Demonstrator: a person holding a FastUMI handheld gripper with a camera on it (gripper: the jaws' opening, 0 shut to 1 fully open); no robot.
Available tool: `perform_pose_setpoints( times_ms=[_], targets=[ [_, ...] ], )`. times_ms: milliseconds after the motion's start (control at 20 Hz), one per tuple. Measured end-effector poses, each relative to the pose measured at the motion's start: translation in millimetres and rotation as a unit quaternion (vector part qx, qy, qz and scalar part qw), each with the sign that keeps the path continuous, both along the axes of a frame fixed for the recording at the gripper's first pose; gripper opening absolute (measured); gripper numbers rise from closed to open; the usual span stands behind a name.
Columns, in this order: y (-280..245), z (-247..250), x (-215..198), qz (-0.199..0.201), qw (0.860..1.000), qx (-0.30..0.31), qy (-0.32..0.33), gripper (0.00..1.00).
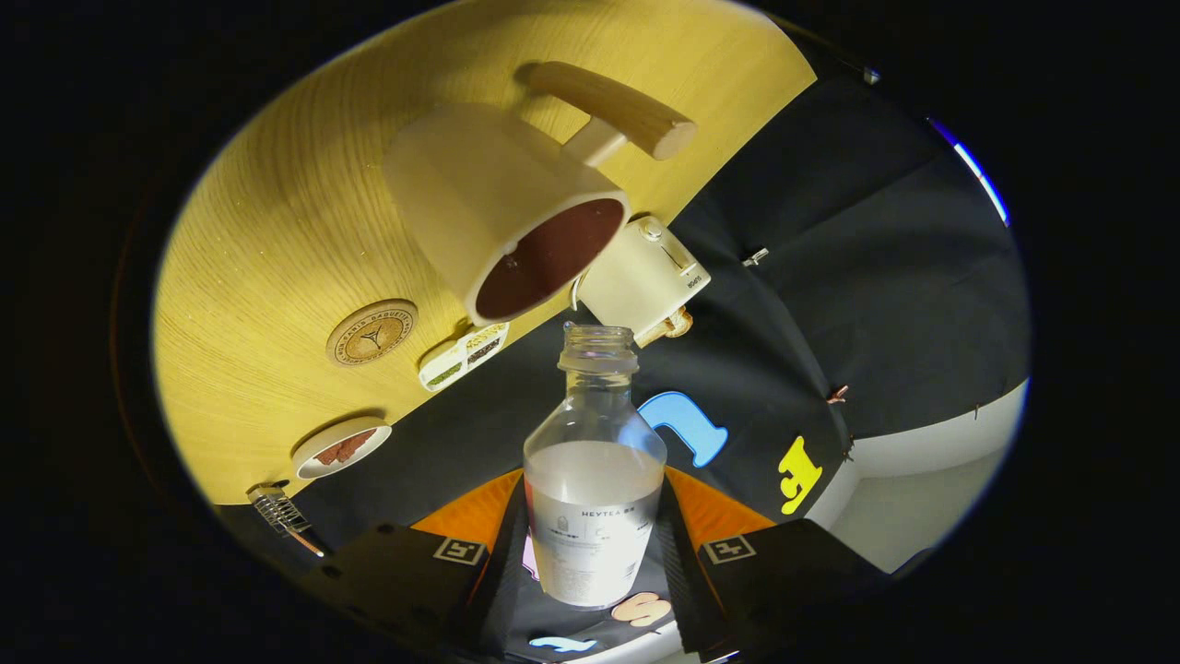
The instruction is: Take the bottle from table, then pour the juice into the cup, finally place the bottle on the coaster
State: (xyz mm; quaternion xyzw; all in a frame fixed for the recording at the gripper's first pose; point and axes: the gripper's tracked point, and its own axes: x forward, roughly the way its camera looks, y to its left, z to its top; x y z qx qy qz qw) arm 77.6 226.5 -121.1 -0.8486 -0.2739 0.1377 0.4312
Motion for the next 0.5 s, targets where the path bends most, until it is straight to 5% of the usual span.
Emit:
perform_pose_setpoints(
  times_ms=[500],
  targets=[
    [-5.5, -10.3, 1.2, -0.02, 0.999, 0.027, 0.035, 0.7]
  ],
)
